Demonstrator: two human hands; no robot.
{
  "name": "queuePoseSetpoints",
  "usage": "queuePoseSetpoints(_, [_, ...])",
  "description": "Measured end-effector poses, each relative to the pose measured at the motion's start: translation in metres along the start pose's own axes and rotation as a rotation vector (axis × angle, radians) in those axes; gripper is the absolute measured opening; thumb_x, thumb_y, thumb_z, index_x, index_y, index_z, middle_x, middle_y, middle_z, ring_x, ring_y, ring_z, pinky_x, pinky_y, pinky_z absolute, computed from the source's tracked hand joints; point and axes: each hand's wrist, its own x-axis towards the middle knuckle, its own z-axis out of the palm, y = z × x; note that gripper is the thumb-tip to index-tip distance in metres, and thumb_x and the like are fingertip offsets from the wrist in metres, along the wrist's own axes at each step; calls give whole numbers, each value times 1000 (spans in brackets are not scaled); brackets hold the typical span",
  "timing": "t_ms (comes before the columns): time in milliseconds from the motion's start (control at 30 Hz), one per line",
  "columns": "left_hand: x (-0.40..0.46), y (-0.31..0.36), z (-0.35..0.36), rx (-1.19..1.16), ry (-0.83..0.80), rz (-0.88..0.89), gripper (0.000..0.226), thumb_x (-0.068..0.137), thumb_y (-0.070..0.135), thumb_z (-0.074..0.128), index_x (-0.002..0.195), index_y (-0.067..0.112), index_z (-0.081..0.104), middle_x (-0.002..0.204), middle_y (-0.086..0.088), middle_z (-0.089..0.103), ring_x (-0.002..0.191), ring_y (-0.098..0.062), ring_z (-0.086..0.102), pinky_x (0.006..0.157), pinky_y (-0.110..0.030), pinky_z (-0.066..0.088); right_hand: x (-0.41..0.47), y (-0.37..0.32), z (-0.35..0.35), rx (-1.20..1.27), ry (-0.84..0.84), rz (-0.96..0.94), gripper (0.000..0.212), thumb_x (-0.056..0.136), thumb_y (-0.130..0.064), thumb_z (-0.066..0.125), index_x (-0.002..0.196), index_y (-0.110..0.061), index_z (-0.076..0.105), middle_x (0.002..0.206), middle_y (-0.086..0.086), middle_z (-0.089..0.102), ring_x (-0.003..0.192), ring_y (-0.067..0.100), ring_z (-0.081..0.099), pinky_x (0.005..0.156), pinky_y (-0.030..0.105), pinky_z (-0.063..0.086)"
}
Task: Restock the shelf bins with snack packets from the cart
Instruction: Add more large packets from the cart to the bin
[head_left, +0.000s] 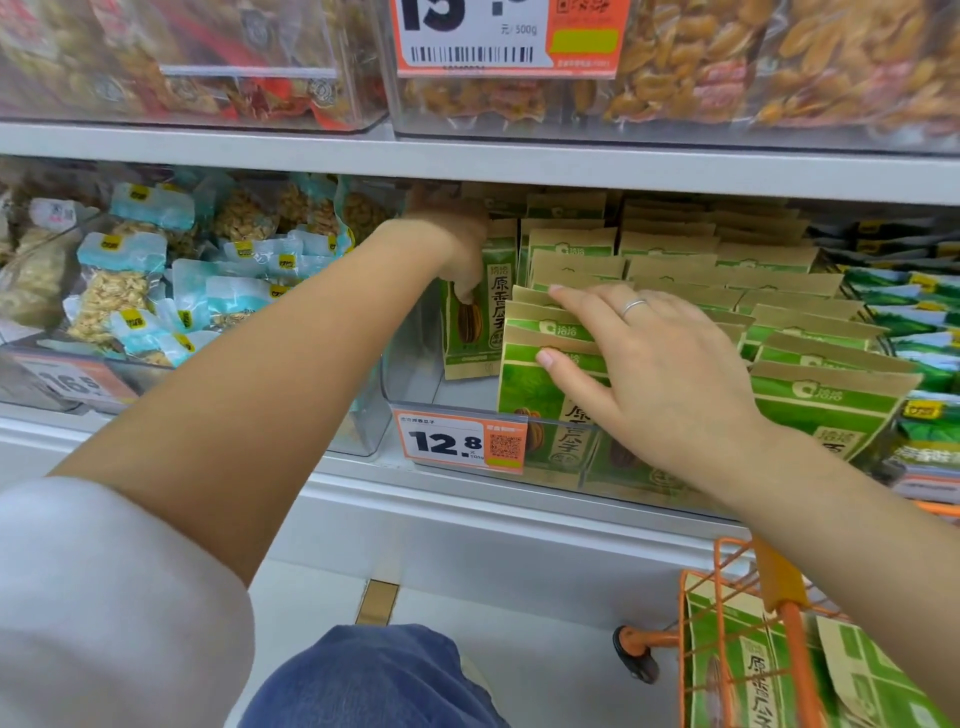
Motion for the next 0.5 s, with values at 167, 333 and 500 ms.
queuePoseSetpoints(167, [3,3,14,100,322,34,73,82,18,71,143,6,33,146,-18,40,137,-36,34,112,-44,25,-1,0,1,-13,27,-2,57,95,-54,31,135,-19,51,117,6,65,102,30,63,90,39,48])
queuePoseSetpoints(333, [10,3,15,180,394,66,70,86,13,66,145,0,29,147,-22,39,137,-40,32,109,-48,28,0,0,2,-14,45,-7,55,96,-53,33,134,-17,53,116,6,65,101,30,63,90,39,48])
queuePoseSetpoints(500, [14,-1,20,91,304,-8,95,77,46,73,148,8,24,153,-15,29,142,-35,25,115,-46,19,0,1,1,-27,44,-11,57,95,-53,33,134,-17,53,119,6,65,105,28,63,92,38,48])
